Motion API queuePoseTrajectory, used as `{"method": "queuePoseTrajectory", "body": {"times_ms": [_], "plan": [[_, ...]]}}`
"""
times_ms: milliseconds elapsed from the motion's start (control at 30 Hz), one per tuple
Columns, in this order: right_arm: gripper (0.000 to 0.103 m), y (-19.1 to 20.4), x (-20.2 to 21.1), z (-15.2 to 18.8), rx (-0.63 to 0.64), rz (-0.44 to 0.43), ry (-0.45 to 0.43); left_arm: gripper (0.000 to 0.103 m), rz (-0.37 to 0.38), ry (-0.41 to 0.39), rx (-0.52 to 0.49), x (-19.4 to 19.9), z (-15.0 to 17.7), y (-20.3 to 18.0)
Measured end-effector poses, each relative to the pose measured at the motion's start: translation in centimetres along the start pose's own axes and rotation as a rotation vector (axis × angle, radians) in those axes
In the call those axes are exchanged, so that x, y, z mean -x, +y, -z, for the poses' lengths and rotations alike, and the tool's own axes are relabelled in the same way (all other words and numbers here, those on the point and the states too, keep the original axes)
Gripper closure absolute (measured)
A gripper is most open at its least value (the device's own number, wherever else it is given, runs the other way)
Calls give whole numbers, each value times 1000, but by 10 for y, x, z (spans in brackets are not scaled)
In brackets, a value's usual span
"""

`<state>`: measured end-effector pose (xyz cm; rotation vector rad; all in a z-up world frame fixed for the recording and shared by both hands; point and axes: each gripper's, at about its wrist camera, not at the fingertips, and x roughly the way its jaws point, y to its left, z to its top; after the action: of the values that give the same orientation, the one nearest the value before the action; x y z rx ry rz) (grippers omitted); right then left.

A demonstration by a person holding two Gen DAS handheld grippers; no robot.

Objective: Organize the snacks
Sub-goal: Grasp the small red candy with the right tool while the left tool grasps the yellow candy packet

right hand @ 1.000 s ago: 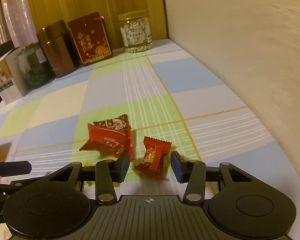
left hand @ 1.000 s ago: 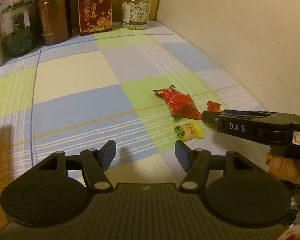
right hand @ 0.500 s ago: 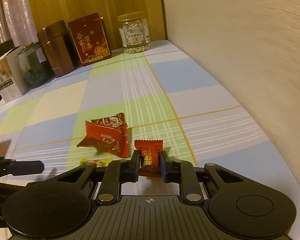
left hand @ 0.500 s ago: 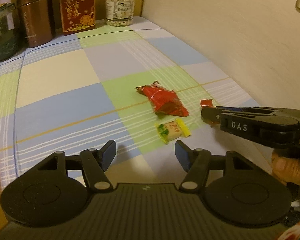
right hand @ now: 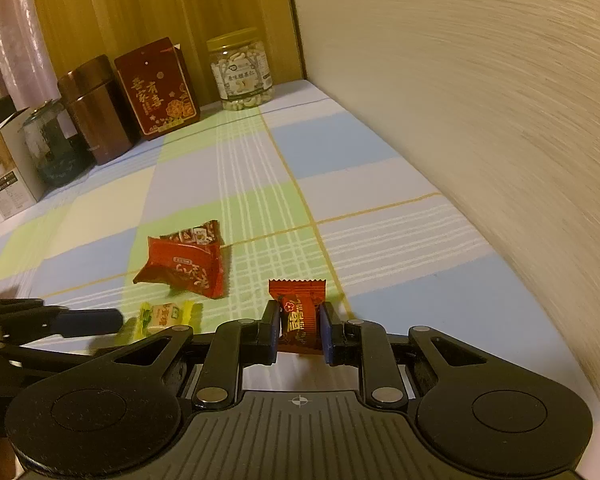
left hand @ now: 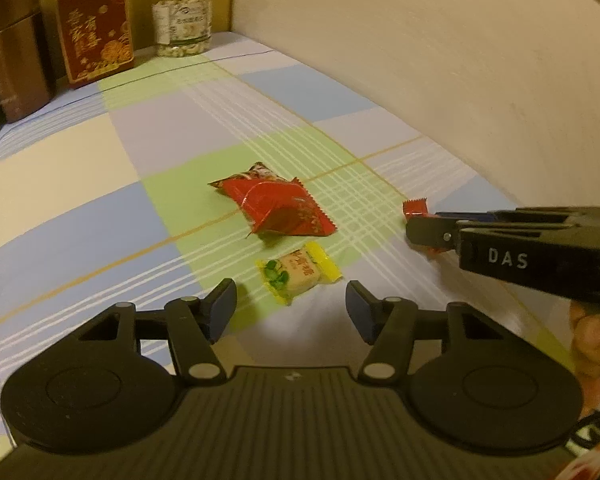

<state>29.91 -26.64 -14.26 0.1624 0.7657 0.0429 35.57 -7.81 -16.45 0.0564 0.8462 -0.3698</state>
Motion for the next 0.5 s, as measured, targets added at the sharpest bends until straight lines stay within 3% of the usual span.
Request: {"method": "queuePoseTrajectory", "body": {"times_ms": [133,500], "plan": [[82,-1,2,1,-11,-3,-5,50,9,-20,-28,-4,0,-1],[82,-3,5,5,-27,-3,0,78,31,-46,-103,-7,-1,0]]}}
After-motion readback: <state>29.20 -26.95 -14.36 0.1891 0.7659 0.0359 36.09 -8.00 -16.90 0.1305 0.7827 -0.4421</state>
